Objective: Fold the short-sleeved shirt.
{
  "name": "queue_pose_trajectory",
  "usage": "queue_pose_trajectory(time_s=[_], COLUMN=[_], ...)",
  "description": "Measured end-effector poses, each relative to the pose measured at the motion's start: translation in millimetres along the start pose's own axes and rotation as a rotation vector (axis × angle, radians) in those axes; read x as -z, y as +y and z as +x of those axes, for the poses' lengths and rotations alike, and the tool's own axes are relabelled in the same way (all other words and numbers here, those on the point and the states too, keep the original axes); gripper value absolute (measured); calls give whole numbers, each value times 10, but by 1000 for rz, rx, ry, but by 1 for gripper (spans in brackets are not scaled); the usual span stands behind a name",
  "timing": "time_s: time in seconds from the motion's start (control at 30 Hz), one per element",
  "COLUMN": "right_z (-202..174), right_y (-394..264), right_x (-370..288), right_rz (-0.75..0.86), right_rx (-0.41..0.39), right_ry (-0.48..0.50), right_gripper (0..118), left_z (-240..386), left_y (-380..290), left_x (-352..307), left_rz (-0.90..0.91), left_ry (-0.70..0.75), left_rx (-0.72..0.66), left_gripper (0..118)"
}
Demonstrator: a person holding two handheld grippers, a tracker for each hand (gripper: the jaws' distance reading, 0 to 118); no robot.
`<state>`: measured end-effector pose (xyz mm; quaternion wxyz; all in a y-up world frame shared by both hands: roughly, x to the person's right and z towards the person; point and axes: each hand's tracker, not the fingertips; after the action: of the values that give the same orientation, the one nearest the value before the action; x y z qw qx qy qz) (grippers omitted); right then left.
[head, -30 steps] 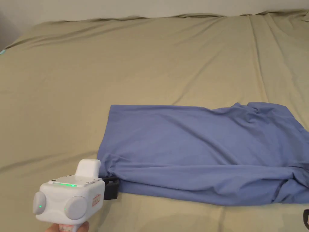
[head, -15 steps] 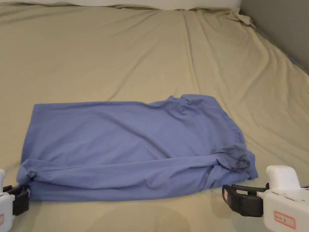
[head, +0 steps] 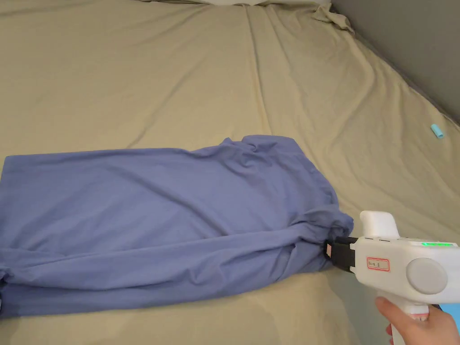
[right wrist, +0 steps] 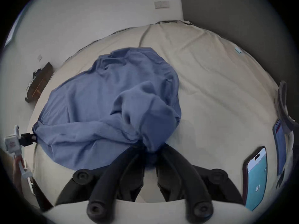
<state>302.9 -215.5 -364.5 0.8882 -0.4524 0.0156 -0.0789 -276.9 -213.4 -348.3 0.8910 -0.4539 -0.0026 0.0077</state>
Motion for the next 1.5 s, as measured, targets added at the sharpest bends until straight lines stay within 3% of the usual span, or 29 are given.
queue_pose_trajectory(time_s=[0.2, 0.43, 0.73, 0.93, 0.97, 1.0, 1.03, 1.1, 1.2, 1.23, 1.27, 1.3, 1.33, 1.37, 1.43, 1.5], right_z=[-126, -78, 154, 144, 116, 85, 54, -36, -189, -285, -394, -483, -561, -635, -742, -790], right_y=[25, -251, -848, -869, -840, -818, -822, -846, -799, -758, -707, -659, -624, -585, -568, -551], right_x=[-565, -1053, -1003, -902, -944, -1001, -1053, -1308, -1671, -1814, -1973, -2094, -2199, -2294, -2393, -2443], right_rz=[63, 83, -47, -74, -78, -96, -117, -56, 7, 52, 98, 153, 208, 255, 336, 344], right_rx=[-23, -36, -29, -32, -35, -39, -55, -102, -82, -90, -94, -104, -120, -135, -145, -158], right_ry=[48, 74, 37, 34, 30, 13, 7, 17, 38, 50, 59, 70, 90, 103, 71, 116], right_gripper=[14, 13, 13, 14, 35, 78, 107, 112, 112, 111, 106, 90, 58, 4, 3, 3], left_z=[-133, -141, -245, -185, -191, -185, -218, -174, -198, -179, -133, -82, -28, 39, 86, 91], left_y=[102, -107, -660, -672, -664, -681, -695, -730, -773, -745, -691, -639, -583, -530, -507, -435], left_x=[-388, -781, -749, -727, -755, -822, -857, -1148, -1600, -1770, -1989, -2197, -2347, -2484, -2615, -2709], left_rz=[51, 23, -109, -115, -110, -101, -88, -30, 58, 105, 176, 248, 291, 332, 416, 399], left_ry=[-99, -98, -103, -102, -107, -82, -51, 19, 66, 57, 45, 50, 95, 164, 230, 168], left_rx=[-72, 19, -30, -95, -124, -140, -114, -55, -56, -57, -71, -72, -74, -60, -45, -39], left_gripper=[7, 7, 7, 8, 34, 73, 97, 97, 97, 95, 81, 58, 23, 2, 2, 2])
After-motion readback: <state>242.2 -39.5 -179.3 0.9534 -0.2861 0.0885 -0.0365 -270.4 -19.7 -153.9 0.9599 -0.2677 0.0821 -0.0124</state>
